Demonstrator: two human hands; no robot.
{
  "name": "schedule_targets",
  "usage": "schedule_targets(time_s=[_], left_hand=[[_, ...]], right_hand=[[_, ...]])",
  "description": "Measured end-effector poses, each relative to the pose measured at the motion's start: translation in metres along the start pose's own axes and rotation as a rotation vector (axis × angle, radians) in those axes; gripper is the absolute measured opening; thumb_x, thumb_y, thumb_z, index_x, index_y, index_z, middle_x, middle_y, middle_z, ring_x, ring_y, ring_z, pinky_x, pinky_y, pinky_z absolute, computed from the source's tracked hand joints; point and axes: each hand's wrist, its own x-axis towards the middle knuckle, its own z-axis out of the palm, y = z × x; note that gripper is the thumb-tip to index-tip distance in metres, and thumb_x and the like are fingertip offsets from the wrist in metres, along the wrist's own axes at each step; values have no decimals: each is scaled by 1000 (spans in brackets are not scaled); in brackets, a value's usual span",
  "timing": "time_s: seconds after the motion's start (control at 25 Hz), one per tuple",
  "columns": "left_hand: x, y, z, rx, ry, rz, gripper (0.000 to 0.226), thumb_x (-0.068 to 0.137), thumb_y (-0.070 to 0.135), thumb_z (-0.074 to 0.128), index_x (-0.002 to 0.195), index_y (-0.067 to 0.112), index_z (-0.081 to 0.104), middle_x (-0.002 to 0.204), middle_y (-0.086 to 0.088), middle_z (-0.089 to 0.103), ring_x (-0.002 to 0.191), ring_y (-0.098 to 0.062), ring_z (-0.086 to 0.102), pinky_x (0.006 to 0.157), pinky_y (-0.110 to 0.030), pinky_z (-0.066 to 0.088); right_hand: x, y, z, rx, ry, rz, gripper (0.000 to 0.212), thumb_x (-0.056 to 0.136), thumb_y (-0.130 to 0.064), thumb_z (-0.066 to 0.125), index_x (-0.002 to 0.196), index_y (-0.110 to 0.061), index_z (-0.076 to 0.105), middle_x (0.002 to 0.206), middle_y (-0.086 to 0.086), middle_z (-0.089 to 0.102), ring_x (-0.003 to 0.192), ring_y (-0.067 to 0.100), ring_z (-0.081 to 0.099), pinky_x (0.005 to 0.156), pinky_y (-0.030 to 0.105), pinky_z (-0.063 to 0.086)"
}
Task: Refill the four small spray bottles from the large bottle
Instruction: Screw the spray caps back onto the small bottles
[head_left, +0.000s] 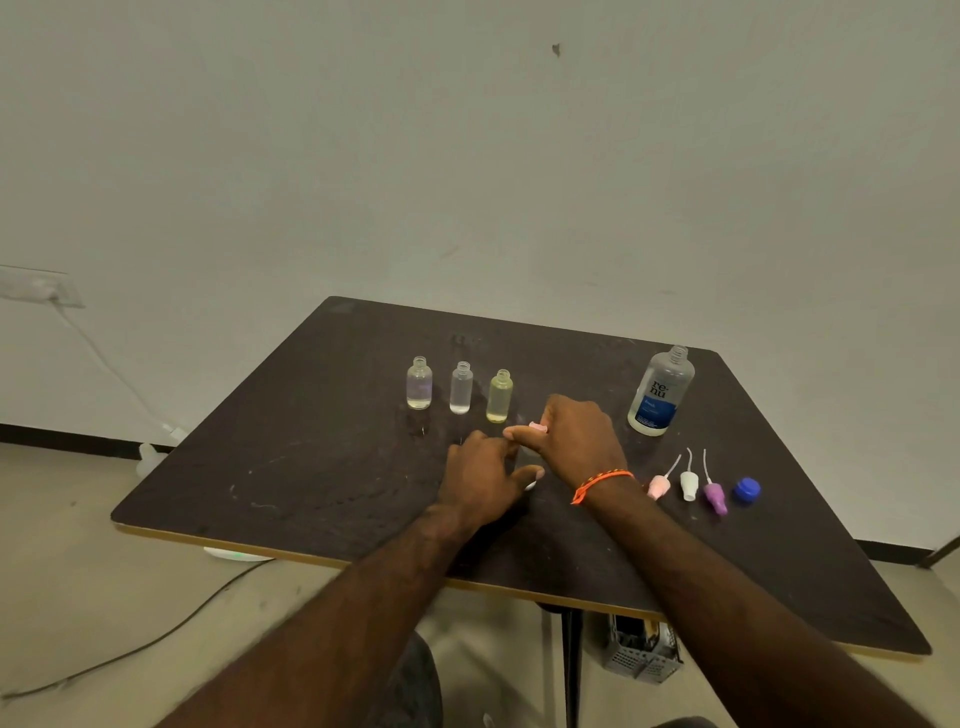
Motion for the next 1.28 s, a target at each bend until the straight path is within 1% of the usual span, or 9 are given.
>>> schedule_targets(time_s=[0.08,0.2,0.32,0.48,0.6,0.72,0.92,1.12,1.28], left_hand=[[0,-1,2,-22,7,-4,40,91,53,70,116,22,75,104,4,75,104,-19,62,97,-49,48],[0,-3,1,-36,0,20,35,90,57,68,110,29,75,93,10,71,99,-17,61,95,-51,49],[1,-3,1,-21,-18,33,36,91,60,66,110,30,73,98,10,71,104,-16,57,97,-50,46],[1,-3,2,-17,16,23,40,89,57,70,115,27,74,100,6,72,104,-18,60,97,-48,47],[1,-2,1,-49,14,-3,34,88,55,71,106,27,75,95,5,73,103,-20,62,96,-47,47],[2,-5,1,-56,-5,24,52,81,71,60,114,34,75,94,15,73,98,-13,65,93,-49,51],[4,-7,2,-60,-9,49,46,83,67,58,111,35,75,89,14,72,94,-15,62,90,-49,51],[4,-9,4,-57,-11,40,46,84,68,62,110,32,76,79,17,64,85,-13,62,86,-49,52],[3,-8,6,-60,9,38,43,85,63,69,113,32,76,80,19,64,85,-14,62,86,-48,53]], right_hand=[[-5,2,-2,107,-27,-16,68,73,-74,68,109,-18,60,107,1,68,93,19,63,79,38,54],[-9,5,-19,273,-185,-138,64,89,-37,71,146,-20,46,146,1,52,127,20,55,103,35,47],[-8,9,-22,165,-160,-249,38,96,-14,60,134,-21,62,131,-1,66,120,16,62,101,30,48],[-1,6,-12,104,-14,-121,37,81,-49,76,103,-22,63,90,-5,68,85,13,64,77,33,55],[-8,12,-6,285,-63,-84,72,72,-60,79,127,-26,49,107,-8,62,97,12,62,83,32,54],[-11,24,-9,385,-116,-210,52,90,-25,73,137,-23,52,132,-6,62,120,10,60,103,31,49],[-10,23,-9,274,-59,-119,42,77,-37,83,111,-26,60,92,-12,66,83,8,64,78,29,56],[-19,28,-4,543,-125,-232,51,92,-9,67,139,-19,51,134,-6,62,119,2,58,106,27,48],[-9,25,-8,471,-17,-124,33,83,-24,80,114,-21,66,100,-7,72,90,4,68,87,33,59]])
